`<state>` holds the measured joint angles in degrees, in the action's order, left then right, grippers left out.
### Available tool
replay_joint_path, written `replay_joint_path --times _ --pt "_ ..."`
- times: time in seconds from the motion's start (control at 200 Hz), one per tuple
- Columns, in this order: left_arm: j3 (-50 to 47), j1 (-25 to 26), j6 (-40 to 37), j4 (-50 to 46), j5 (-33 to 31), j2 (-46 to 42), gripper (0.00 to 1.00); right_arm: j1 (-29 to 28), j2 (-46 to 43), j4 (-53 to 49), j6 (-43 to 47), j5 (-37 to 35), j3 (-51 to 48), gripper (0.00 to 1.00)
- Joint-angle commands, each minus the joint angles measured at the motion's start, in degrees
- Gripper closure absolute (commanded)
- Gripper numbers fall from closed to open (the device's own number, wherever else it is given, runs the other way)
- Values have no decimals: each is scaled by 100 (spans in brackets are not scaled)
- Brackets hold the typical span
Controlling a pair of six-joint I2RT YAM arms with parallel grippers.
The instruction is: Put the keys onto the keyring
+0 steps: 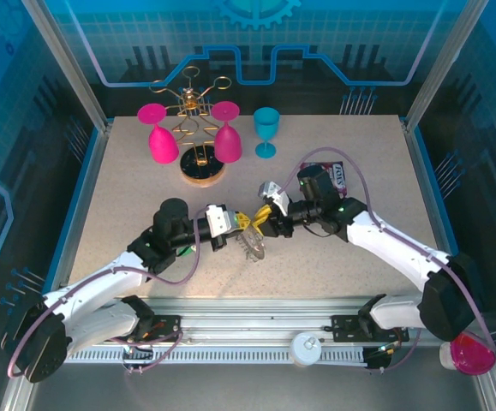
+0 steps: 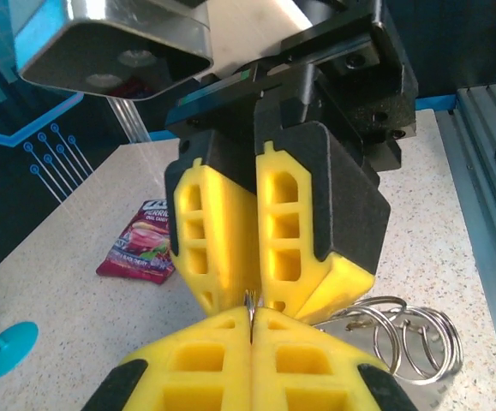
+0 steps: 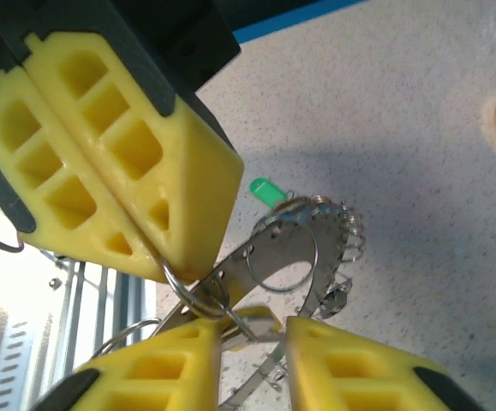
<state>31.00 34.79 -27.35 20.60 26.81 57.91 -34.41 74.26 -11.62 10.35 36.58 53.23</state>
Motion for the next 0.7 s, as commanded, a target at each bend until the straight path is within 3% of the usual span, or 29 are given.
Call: replay_joint_path --times 0.0,0.25,0.48,0.695 --pt "-24 29 -11 503 192 -74 100 49 -475 538 168 213 -246 66" --pt "-103 31 219 798 368 8 100 50 -644 840 829 116 -549 67" --pt "-147 33 317 823 532 -8 100 40 -494 1191 750 142 -472 68" --pt "-181 33 390 1003 556 8 100 21 -376 1170 816 384 -441 75"
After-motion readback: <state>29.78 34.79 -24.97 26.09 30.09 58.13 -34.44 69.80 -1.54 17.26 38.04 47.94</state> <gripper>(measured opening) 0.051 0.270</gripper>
